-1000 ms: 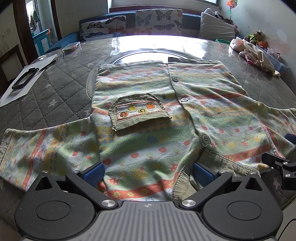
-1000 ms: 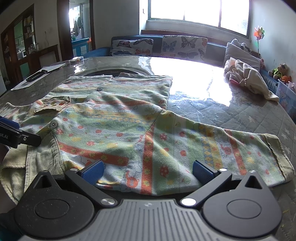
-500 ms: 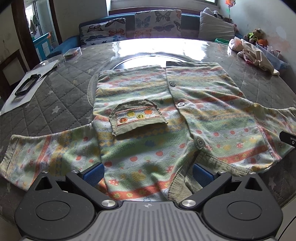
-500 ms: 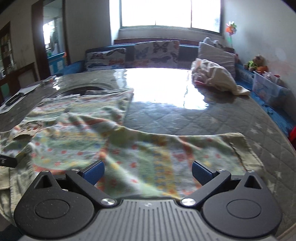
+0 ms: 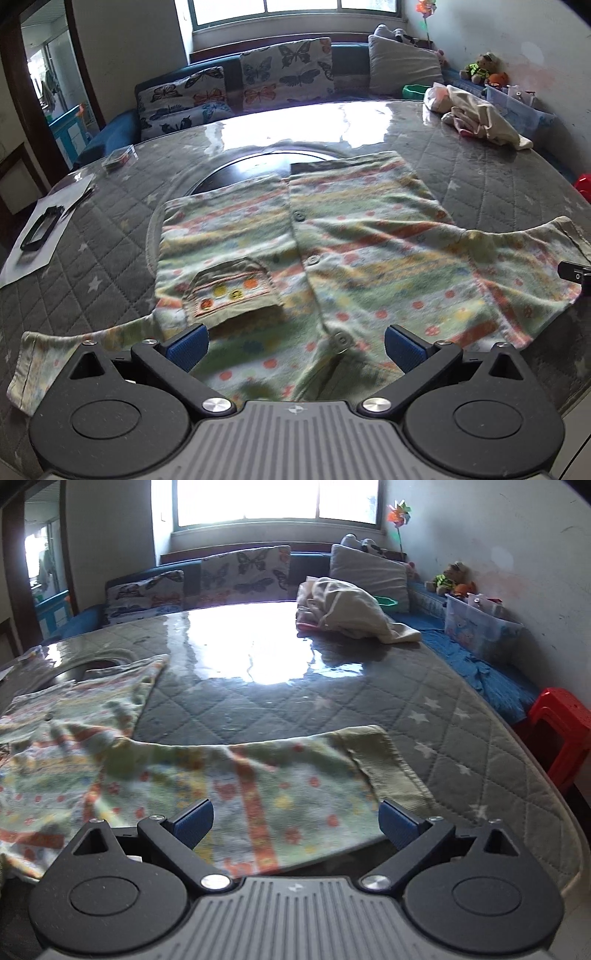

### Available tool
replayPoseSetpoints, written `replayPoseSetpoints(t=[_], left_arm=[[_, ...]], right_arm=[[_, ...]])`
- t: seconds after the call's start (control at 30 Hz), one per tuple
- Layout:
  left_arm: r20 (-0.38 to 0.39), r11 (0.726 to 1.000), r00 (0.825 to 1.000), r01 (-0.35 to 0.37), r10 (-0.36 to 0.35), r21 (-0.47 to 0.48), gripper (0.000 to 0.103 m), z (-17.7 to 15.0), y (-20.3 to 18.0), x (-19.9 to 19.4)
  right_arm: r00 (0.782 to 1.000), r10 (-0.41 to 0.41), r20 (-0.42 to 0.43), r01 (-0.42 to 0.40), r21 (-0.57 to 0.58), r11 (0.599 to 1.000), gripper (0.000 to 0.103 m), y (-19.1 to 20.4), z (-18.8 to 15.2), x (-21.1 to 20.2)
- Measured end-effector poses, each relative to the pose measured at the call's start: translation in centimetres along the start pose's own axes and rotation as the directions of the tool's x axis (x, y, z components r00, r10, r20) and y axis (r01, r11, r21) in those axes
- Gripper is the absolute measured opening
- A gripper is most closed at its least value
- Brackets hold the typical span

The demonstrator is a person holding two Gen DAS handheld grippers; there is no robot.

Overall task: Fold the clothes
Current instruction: 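Move the right gripper to the corduroy cuff of the outstretched sleeve, then close the right gripper on the corduroy sleeve cuff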

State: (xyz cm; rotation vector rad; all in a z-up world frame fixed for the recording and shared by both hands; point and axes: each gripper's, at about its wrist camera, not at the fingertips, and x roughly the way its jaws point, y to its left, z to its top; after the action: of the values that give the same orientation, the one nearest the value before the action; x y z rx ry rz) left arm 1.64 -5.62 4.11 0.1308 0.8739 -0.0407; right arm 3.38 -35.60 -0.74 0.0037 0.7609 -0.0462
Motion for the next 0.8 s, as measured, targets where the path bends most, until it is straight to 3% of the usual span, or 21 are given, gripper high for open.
replayPoseSetpoints(t=[0.23,0.8], left_arm=[[-0.005,0.999,0.999,0.037,-0.037,0.040,0.103,1.0,-2.7,0.5],[-0.033,0.994,0.999,0.041,-0.038,0.097,0.103,1.7,-6.0,1.5]], right_arm=[[0.997,-0.073,-0.004,0.073,0.004,0.997,0.097,-1.9,0.4,0.0],[0.994,-0.105,-0.008,0.105,0.059,0.993,0.089,-5.9,0.2,1.2]])
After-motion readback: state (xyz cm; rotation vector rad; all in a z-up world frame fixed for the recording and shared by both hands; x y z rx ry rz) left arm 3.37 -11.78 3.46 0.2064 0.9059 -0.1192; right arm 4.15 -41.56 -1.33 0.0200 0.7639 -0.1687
